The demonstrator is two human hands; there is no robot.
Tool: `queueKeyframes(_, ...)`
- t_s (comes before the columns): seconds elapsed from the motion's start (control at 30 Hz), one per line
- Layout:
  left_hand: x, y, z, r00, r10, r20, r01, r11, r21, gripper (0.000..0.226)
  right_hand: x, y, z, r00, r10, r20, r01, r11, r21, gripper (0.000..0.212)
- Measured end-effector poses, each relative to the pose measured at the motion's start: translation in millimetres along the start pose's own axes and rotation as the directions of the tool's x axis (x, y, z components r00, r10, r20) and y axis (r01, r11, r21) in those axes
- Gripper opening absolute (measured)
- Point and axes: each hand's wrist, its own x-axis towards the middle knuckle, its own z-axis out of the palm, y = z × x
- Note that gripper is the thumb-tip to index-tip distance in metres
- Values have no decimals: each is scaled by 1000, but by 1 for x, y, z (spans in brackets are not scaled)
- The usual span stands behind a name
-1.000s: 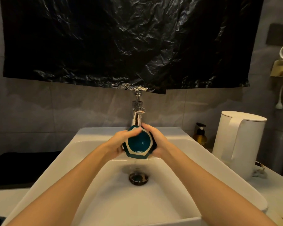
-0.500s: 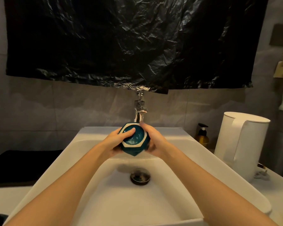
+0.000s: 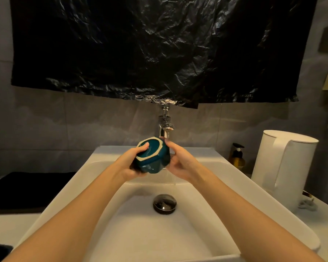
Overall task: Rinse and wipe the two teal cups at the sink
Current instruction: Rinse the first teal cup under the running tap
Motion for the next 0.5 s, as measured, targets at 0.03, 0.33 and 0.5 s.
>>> queueKeyframes(0.03,-1,-2,3,1000,-13,7,13,999,31,20,2,3,1,998,11,-61,-13,999,-33,22)
queueKeyframes(0.33,-1,-4,6,987,-120,-108,113,991,-67,22,-3,2,-14,990,51,133,-31,989,-146,36)
queueKeyframes(0.5,0,-6,10,986,-128,-108,123,991,-48,26,-1,2,-11,999,38,-16,-39,999,-35,22)
